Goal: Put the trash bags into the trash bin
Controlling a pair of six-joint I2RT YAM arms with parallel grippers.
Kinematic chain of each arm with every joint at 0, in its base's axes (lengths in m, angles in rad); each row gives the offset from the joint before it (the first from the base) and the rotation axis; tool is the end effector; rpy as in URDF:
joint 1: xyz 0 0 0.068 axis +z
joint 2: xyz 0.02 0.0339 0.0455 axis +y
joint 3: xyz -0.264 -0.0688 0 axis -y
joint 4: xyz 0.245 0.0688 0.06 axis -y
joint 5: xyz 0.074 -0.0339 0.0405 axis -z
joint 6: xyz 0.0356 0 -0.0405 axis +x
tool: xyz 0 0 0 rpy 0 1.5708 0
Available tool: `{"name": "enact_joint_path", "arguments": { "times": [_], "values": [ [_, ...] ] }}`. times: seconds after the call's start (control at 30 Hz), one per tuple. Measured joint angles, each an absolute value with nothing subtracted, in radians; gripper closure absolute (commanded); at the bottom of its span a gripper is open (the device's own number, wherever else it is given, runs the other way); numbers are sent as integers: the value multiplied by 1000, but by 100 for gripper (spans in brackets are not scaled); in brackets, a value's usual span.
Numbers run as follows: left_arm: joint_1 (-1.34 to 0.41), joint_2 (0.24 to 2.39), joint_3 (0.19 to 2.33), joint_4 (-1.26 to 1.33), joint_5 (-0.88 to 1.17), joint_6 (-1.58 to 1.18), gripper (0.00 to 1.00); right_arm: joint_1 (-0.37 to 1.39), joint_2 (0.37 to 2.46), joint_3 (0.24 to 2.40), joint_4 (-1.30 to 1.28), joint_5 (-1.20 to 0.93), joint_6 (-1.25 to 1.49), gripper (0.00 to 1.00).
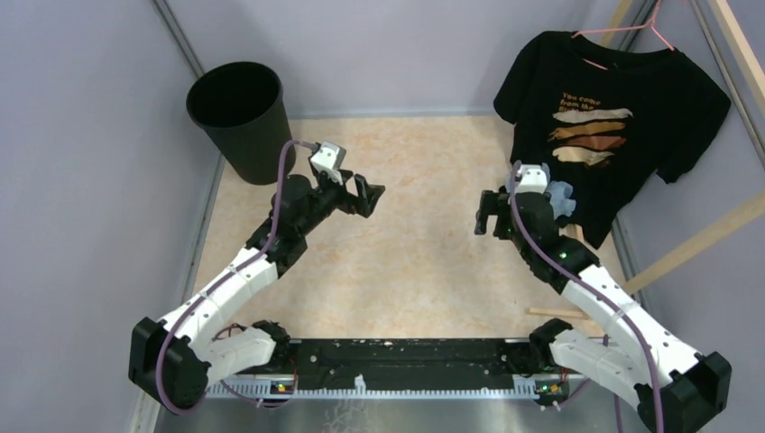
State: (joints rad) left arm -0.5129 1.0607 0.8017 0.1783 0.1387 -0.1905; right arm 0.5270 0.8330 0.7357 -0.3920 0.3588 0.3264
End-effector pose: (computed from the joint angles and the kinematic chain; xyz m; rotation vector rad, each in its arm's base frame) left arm 0.2173 -0.1280 0.3303 0.3777 1.6486 -0.6464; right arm 0.1678 0.0832 0.2943 0.0166 2.0305 0.1684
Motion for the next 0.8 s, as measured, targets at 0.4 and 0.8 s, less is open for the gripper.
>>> {"name": "enact_joint_path", "arguments": {
  "times": [0.4, 0.8],
  "values": [
    [-565, 1076, 802, 168, 60, -149, 1, 513, 1014, 741, -353, 512, 350, 1],
    [-565, 1082, 815, 150, -6, -134, 1, 249, 1332, 909, -244, 618, 395, 1]
  ]
}}
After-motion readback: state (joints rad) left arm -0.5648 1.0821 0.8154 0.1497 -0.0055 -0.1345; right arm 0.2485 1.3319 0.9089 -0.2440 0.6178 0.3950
